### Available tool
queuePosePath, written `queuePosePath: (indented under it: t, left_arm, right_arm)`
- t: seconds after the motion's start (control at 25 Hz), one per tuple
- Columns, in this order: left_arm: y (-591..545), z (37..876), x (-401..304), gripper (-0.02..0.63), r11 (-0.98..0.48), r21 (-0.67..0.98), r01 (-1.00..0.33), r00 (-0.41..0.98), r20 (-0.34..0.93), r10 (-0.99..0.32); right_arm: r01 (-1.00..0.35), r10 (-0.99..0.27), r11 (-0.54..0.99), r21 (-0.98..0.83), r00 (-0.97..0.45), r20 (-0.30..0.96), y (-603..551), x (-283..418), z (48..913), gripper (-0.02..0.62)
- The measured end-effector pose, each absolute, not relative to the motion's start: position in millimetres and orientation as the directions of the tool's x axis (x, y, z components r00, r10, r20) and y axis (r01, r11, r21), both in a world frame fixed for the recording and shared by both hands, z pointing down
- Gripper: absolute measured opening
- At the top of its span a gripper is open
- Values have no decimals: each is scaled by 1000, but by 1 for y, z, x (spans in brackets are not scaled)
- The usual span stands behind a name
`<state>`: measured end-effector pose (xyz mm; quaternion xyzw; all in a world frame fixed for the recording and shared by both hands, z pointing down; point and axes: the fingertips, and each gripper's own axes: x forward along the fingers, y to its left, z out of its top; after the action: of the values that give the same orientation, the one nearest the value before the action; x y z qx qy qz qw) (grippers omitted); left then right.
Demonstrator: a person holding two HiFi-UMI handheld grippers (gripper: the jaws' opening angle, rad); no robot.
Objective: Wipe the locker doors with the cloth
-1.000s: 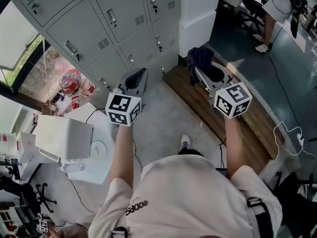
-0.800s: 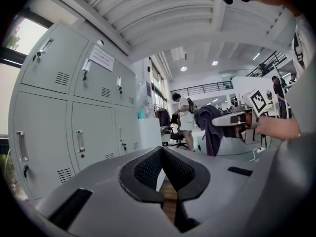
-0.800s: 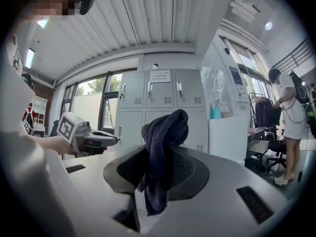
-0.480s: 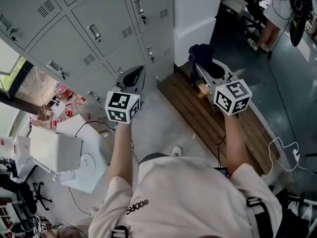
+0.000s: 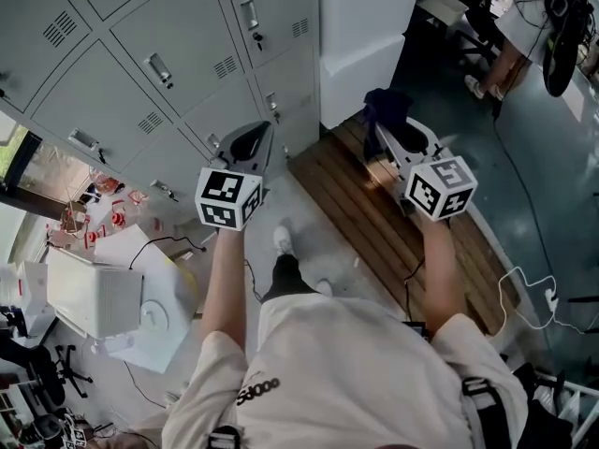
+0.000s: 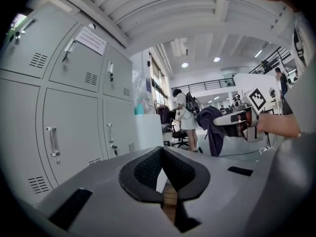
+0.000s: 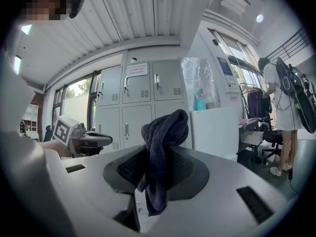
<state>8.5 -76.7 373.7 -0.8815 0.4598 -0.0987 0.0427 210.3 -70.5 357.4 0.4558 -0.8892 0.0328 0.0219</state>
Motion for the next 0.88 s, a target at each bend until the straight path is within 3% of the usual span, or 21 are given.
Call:
queuePosePath:
  t: [0.6,0.88]
  left_arm:
    - [-216,355,-36,18,-547,-198,-813,546,67,-835]
    - [-303,348,-42,18,-630,-223,-744,631,76,-772]
  right_arm:
    - [-833,-832,553,-18,-553,45,-213,167,337,97]
    - [-848,-849,527,62,-528,6,-314,149,313,97]
